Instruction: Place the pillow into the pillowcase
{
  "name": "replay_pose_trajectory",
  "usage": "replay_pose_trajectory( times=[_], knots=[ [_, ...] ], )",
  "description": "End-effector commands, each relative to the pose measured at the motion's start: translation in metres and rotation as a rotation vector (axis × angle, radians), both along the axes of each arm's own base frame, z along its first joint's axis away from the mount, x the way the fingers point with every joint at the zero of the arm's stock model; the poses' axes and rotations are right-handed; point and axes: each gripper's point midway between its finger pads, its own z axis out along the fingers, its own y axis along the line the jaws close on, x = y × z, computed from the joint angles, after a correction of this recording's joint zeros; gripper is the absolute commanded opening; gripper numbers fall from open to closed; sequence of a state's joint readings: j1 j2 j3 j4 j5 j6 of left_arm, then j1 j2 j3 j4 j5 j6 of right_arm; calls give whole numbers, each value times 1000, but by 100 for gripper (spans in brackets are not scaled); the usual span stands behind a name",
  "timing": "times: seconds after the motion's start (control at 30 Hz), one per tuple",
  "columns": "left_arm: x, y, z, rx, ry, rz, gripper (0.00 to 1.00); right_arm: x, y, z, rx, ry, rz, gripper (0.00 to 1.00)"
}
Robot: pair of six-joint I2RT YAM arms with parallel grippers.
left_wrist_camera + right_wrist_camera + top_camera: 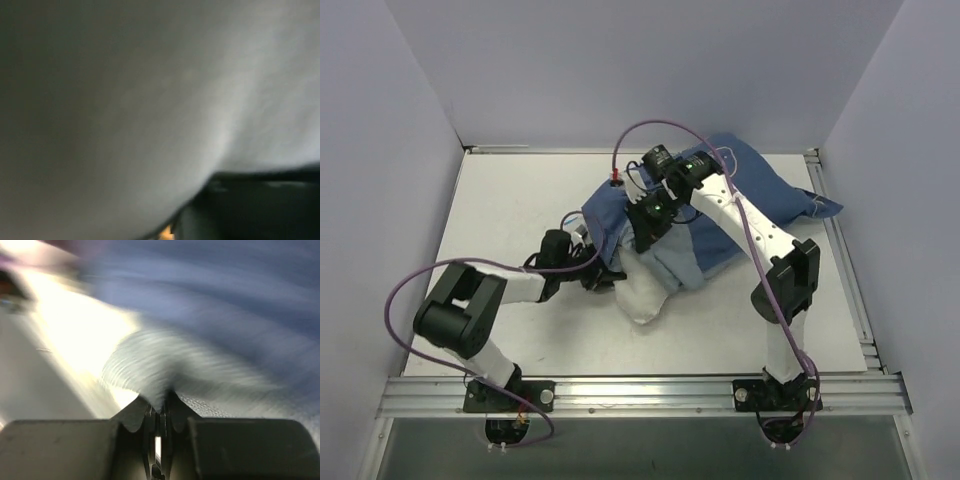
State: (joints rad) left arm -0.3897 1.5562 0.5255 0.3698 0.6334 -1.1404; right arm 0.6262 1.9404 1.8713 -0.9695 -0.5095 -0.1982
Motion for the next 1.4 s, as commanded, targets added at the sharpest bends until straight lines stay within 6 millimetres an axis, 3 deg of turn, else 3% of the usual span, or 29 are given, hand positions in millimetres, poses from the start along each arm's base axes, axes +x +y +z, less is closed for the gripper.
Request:
replay_pose_trajectory(
  times=[0.0, 0.03, 0.07, 0.13, 0.23, 0.27, 0.33, 0.37, 0.53, 0.63, 0.73, 0.77, 0.8, 0.83, 0.87, 0.9, 0.93, 1.0, 1.03, 1.07, 1.1, 1.13, 1.17, 1.2, 1.23, 1.27, 1.3, 1.33, 1.37],
  knots=[
    [76, -46, 80, -183, -272, 70, 28, -93, 88, 94, 340, 203, 218, 0],
    [87, -50, 93, -218, -293, 93, 16, -122, 104, 110, 398, 263, 300, 0],
    [98, -52, 100, -229, -316, 115, 9, -120, 113, 126, 441, 252, 314, 0],
    [112, -48, 114, -245, -344, 147, 0, -106, 113, 129, 451, 244, 276, 0],
    [117, -29, 118, -240, -357, 197, 0, -75, 100, 121, 428, 202, 204, 0],
    [116, -23, 127, -248, -376, 207, 0, -54, 92, 114, 411, 181, 154, 0],
    [118, -12, 136, -248, -407, 234, 0, -37, 90, 120, 427, 125, 144, 0],
    [120, -4, 151, -258, -443, 251, 0, -23, 91, 115, 416, 89, 136, 0],
    [123, 17, 206, -296, -586, 266, 0, 2, 115, 128, 477, -39, 145, 0],
    [132, 56, 244, -290, -685, 332, 0, 8, 141, 153, 557, -143, 145, 0],
    [136, 115, 318, -278, -890, 427, 0, 6, 168, 214, 744, -242, 115, 0],
    [124, 120, 354, -292, -977, 419, 0, 5, 174, 257, 863, -338, 121, 0],
    [115, 140, 406, -274, -1128, 443, 0, 0, 178, 281, 932, -369, 120, 0],
    [104, 150, 438, -259, -1226, 450, 0, -6, 180, 308, 1003, -377, 76, 0],
    [87, 151, 470, -257, -1319, 442, 0, -15, 175, 361, 1139, -491, 90, 0],
    [77, 151, 491, -230, -1397, 434, 0, -19, 171, 386, 1204, -543, 65, 0],
    [47, 148, 544, -241, -1538, 417, 0, -20, 162, 428, 1320, -653, 30, 0],
    [27, 145, 581, -197, -1648, 406, 0, -38, 141, 473, 1435, -732, 7, 0],
    [-2, 134, 615, -209, -1737, 375, 0, -43, 135, 486, 1473, -766, 3, 0],
    [-3, 128, 622, -199, -1744, 363, 0, -48, 121, 499, 1485, -808, -21, 0],
    [0, 119, 621, -176, -1729, 345, 0, -38, 122, 484, 1439, -802, -47, 0],
    [-3, 103, 621, -200, -1726, 303, 0, -46, 104, 488, 1422, -825, -68, 0],
    [0, 91, 613, -198, -1708, 273, 0, -34, 94, 476, 1366, -863, -119, 0],
    [13, 80, 596, -137, -1683, 251, 0, -10, 100, 422, 1238, -805, -175, 0],
    [25, 67, 578, -111, -1642, 220, 0, -18, 77, 417, 1204, -800, -213, 0],
    [28, 34, 550, -118, -1581, 135, 0, -10, 67, 395, 1143, -774, -256, 0],
    [45, 20, 514, -29, -1525, 92, 0, 8, 49, 364, 1062, -736, -342, 0],
    [57, 1, 481, -9, -1453, 35, 0, 9, 31, 307, 926, -650, -404, 0],
    [64, -24, 431, 10, -1349, -45, 0, 12, 21, 269, 848, -581, -447, 0]
  ],
)
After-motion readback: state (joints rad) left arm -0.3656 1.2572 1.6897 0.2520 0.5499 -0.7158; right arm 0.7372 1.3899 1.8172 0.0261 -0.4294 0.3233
